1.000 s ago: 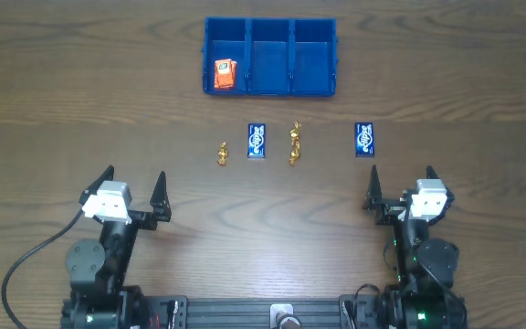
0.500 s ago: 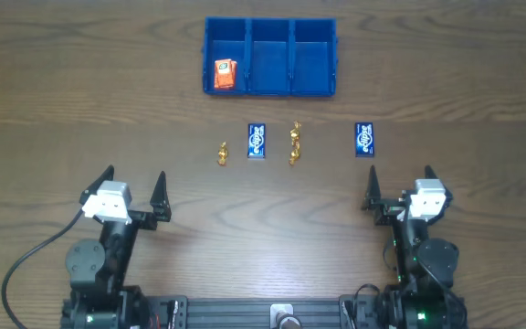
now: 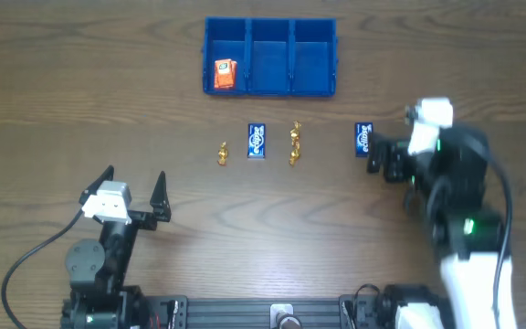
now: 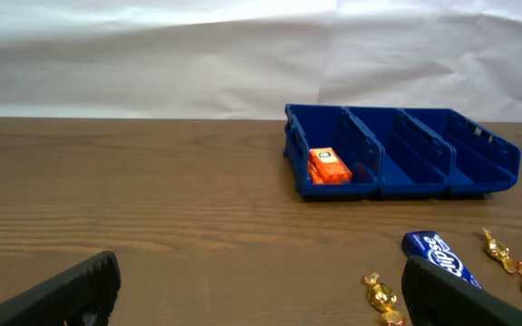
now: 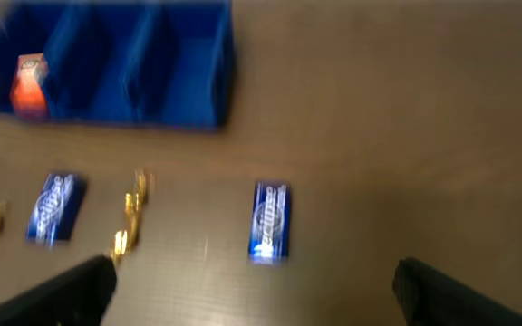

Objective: Sort Candies Into Trays

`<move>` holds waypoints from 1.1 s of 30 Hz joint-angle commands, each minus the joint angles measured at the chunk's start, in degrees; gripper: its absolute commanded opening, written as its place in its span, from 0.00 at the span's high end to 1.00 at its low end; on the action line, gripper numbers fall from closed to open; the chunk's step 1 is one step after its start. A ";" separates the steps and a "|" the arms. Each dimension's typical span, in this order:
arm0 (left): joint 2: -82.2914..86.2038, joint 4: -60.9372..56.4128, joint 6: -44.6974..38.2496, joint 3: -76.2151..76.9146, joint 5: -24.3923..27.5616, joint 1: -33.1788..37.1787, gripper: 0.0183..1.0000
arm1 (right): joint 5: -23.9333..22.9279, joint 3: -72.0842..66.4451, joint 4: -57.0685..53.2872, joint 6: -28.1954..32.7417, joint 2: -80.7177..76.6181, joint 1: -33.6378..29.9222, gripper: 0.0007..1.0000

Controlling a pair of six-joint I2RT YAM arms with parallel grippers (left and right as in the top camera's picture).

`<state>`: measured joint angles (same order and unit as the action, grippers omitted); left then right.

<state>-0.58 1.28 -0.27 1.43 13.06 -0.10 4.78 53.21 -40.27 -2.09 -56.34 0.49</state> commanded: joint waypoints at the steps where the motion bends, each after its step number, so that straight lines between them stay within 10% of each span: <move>1: 0.31 1.81 -0.85 -1.16 0.94 0.17 0.00 | 0.50 13.97 -10.32 0.37 -18.38 -0.13 0.00; 33: 0.31 1.81 -0.85 -1.16 0.96 0.17 0.00 | -5.18 15.50 1.84 -2.60 -53.64 3.08 0.00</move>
<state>-0.58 1.28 -0.27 1.43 13.04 -0.10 0.62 68.49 -39.07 -3.90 -108.09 2.50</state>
